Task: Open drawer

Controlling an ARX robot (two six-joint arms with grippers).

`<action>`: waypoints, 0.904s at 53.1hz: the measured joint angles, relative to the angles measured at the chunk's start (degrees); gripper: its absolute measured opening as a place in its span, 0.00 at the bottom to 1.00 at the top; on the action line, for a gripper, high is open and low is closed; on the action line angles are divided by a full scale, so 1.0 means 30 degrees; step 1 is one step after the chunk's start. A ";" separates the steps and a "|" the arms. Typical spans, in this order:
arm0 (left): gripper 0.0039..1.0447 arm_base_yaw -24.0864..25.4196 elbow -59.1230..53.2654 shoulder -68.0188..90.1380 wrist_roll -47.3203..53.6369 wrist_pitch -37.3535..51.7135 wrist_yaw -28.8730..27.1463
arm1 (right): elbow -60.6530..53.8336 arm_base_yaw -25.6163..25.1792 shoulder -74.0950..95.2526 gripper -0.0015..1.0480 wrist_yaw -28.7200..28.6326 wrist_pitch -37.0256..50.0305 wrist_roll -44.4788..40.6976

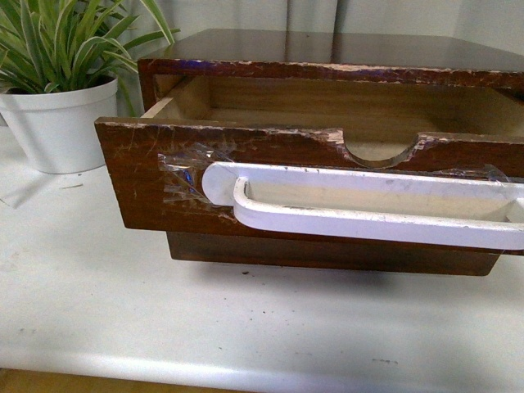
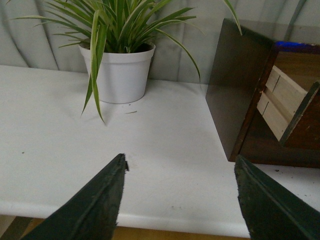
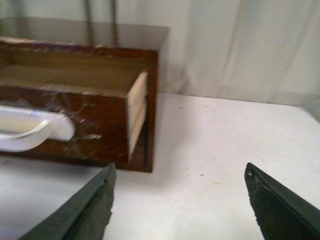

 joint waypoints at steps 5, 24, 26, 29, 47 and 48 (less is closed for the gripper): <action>0.45 0.0022 0.0000 -0.0015 0.0124 -0.0007 0.0240 | -0.0087 0.2055 -0.0386 0.51 0.2994 0.0000 0.0590; 0.04 0.0022 0.0000 -0.0029 0.0299 -0.0007 0.0270 | -0.1035 0.2222 -0.1209 0.01 0.3395 0.0022 0.0889; 0.04 0.0022 0.0000 -0.0029 0.0291 -0.0007 0.0270 | -0.1035 0.2222 -0.1209 0.01 0.3381 0.0022 0.0896; 0.04 0.0022 0.0000 -0.0029 0.0299 -0.0007 0.0262 | -0.1035 0.2222 -0.1209 0.01 0.3388 0.0022 0.0896; 0.15 0.0022 0.0000 -0.0029 0.0291 -0.0007 0.0262 | -0.1035 0.2222 -0.1209 0.12 0.3388 0.0022 0.0896; 0.19 0.0022 0.0000 -0.0029 0.0291 -0.0007 0.0262 | -0.1035 0.2222 -0.1209 0.14 0.3388 0.0022 0.0903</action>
